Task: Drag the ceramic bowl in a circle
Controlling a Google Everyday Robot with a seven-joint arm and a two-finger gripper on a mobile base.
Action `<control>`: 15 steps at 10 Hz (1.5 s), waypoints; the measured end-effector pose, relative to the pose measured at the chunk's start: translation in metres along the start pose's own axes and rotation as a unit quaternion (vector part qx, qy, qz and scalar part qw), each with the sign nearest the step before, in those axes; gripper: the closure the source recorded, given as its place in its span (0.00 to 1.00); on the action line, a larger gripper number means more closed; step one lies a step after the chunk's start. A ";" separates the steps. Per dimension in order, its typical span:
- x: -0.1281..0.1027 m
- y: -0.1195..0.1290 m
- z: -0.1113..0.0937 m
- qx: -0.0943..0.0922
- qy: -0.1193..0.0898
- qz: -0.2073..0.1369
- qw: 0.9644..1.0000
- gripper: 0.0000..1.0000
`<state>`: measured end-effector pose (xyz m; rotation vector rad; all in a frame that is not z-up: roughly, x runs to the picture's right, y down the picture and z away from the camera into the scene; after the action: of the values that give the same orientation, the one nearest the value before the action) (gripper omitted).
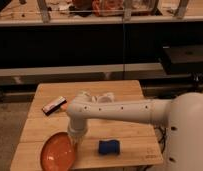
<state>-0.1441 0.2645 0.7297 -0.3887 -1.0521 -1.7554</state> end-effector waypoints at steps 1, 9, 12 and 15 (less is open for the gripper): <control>0.010 -0.012 0.003 0.036 -0.002 -0.014 0.999 1.00; 0.089 -0.019 -0.011 0.119 0.032 -0.022 0.992 1.00; 0.092 0.004 -0.019 0.093 0.050 0.041 0.994 1.00; 0.078 0.044 -0.029 0.081 0.065 0.109 0.989 1.00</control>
<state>-0.1339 0.1907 0.7863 -0.2730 -1.0119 -1.4707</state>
